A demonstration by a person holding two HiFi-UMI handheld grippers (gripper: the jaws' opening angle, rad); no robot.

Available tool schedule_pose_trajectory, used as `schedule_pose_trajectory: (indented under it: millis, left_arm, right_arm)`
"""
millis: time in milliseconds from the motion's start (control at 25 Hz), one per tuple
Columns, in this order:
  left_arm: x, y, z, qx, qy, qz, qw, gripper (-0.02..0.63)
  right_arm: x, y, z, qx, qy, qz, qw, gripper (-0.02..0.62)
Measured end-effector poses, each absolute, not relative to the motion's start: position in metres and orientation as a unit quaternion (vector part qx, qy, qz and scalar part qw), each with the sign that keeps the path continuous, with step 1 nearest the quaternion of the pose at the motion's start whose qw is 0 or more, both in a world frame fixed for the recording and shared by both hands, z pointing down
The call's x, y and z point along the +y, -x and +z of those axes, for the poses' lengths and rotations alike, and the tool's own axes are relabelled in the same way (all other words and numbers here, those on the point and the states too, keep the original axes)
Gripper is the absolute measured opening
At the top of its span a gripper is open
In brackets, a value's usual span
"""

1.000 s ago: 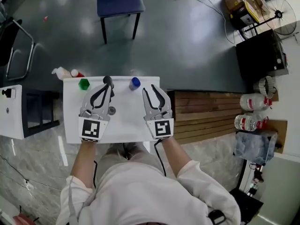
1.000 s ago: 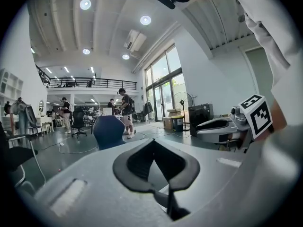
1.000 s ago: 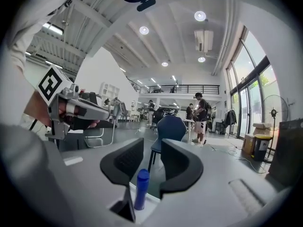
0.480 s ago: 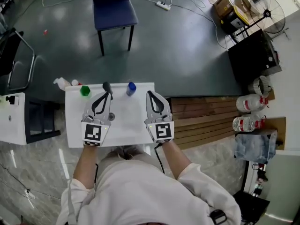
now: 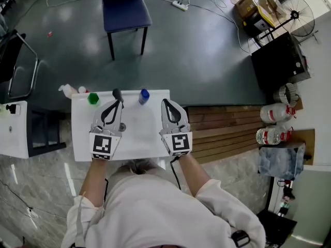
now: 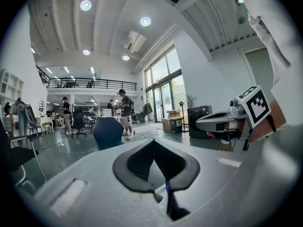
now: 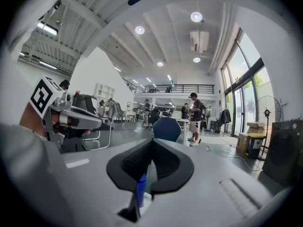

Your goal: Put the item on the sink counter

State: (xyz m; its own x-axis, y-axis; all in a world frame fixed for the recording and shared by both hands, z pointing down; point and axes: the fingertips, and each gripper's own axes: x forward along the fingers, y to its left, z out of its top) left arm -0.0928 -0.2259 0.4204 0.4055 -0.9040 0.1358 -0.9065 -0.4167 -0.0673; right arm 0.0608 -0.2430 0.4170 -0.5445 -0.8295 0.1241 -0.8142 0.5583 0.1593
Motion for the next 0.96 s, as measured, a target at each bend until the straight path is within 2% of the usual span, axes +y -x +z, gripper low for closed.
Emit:
schedule_pose_trajectory:
  millis: [960]
  left_arm:
    - [-0.2356, 0.0906, 0.4218, -0.539, -0.839, 0.075, 0.005, -0.003]
  right_arm:
    - [-0.2515, -0.0635, 0.4199, -0.879, -0.466, -0.045, 0.094, 0.000]
